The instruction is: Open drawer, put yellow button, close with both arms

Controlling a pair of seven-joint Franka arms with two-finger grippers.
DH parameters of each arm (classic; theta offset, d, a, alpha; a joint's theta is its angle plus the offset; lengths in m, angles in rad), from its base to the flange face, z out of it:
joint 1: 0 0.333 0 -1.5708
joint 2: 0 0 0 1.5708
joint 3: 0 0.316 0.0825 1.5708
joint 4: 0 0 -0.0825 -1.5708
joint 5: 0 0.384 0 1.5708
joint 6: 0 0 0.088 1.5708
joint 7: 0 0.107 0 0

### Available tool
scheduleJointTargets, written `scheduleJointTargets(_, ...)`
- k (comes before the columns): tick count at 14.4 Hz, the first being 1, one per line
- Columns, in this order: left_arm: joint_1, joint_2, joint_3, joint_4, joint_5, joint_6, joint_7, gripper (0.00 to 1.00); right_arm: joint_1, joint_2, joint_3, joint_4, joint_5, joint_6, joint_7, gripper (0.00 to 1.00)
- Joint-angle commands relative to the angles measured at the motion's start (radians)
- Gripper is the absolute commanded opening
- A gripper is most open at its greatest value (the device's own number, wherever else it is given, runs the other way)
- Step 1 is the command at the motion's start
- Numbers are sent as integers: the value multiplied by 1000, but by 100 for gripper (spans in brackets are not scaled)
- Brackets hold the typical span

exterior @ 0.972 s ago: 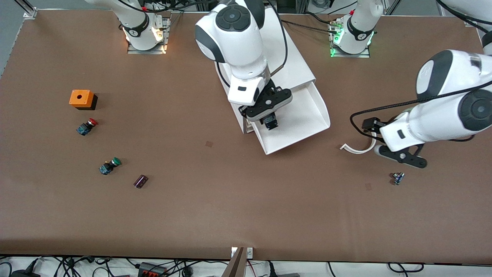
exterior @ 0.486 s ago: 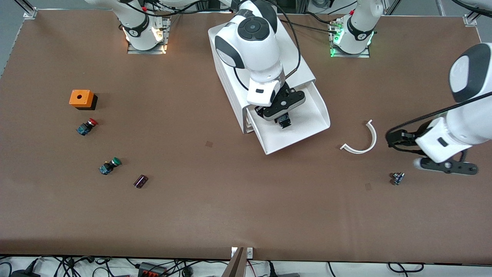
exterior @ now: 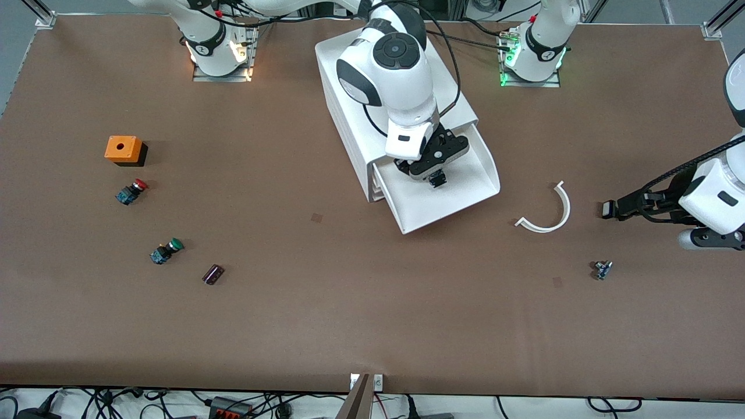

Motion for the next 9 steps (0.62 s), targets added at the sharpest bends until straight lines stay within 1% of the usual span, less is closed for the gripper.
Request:
scheduleJointTargets(1, 9, -20, -23, -11, 15, -13, -12, 100, -2, 27, 6, 42, 12, -40, 16, 0)
scheduleJointTargets(5, 9, -23, -34, -11, 15, -13, -15, 100, -2, 35, 4, 42, 10, -26, 16, 0)
scheduleJointTargets(6, 9, -23, -34, -11, 15, -13, -17, 100, -2, 35, 4, 42, 12, -24, 16, 6)
scheduleJointTargets(7, 9, -23, -34, -11, 15, -13, -14, 100, -2, 35, 7, 42, 12, -24, 16, 33)
scheduleJointTargets(8, 10, -23, -34, -11, 15, -13, -6, 100, -2, 35, 6, 42, 12, -26, 17, 99)
scheduleJointTargets(9, 10, -23, -34, -11, 15, -13, -4, 100, -2, 35, 6, 44, 12, -24, 17, 100)
